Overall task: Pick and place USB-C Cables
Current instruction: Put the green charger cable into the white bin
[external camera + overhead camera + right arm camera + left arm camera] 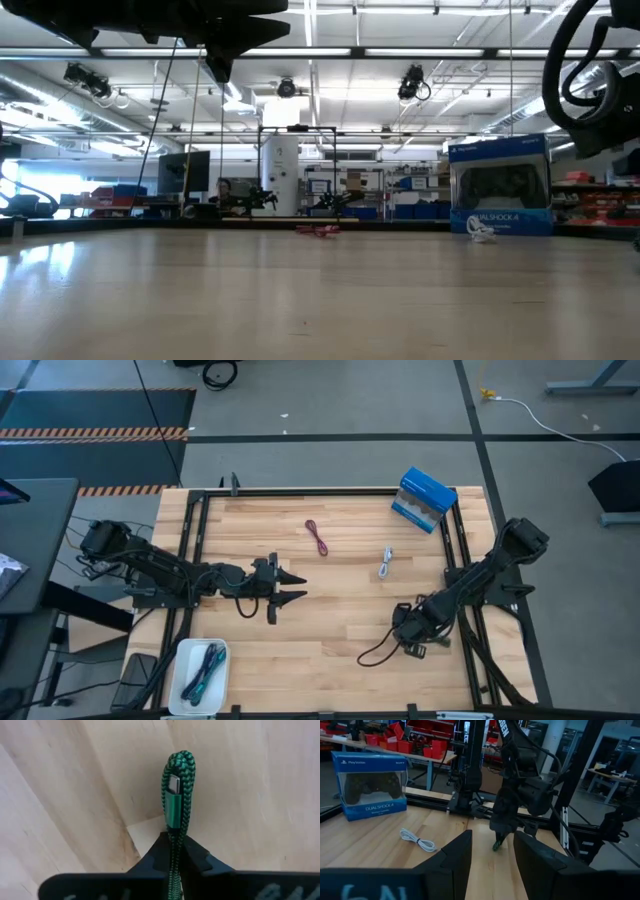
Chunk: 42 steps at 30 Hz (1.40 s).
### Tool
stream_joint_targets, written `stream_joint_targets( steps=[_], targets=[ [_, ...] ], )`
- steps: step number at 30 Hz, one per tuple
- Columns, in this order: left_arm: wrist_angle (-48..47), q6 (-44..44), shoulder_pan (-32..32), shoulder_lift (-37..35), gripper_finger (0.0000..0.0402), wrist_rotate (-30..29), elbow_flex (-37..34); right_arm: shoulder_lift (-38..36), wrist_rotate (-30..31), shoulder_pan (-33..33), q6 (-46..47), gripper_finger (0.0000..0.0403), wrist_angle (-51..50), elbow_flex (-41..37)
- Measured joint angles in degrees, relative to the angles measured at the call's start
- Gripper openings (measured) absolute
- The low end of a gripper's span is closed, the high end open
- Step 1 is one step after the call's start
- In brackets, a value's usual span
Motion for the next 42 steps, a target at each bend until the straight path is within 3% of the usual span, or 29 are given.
stream_joint_targets(
  steps=[2,6,11,14,17,21,24,33,38,42],
  targets=[
    [0.0,0.0,0.0,0.0,0.0153,0.0,0.0,-0.7,0.1,-0.4,-0.7,0.0026,-0.2,0.4],
    [0.0,0.1,0.0,0.0,0.0153,0.0,0.0,-2.9,9.2,-1.4,-5.4,0.0018,1.3,4.3],
    [0.8,1.9,0.4,0.0,0.0153,-2.0,0.0,-6.0,20.9,-2.6,-17.8,0.0018,6.3,10.8],
    [2.7,3.1,0.4,0.0,0.0153,-2.1,0.0,-7.0,24.9,-4.4,-26.3,0.0018,11.2,13.8],
    [2.9,3.1,0.3,0.0,0.0153,-0.9,0.0,-7.8,25.1,-6.5,-35.7,0.0018,19.1,15.8],
    [2.9,4.0,0.2,0.0,0.0153,6.7,0.0,-7.8,25.1,-9.4,-46.1,0.0018,28.9,16.8],
    [2.6,4.8,-0.5,0.0,0.0157,7.5,0.0,-7.3,23.3,-11.4,-50.7,0.0018,35.1,16.9],
    [2.4,6.1,-1.4,0.0,0.023,6.2,0.0,-4.2,13.3,-16.4,-55.2,0.0018,47.3,16.9],
    [2.7,5.1,-1.4,0.9,0.0264,6.1,0.0,-1.1,12.4,-18.1,-56.5,0.0018,51.0,16.9],
    [4.1,5.0,-1.2,1.5,0.027,5.8,0.1,1.2,10.5,-19.5,-56.5,0.0018,53.2,16.9]
  ],
)
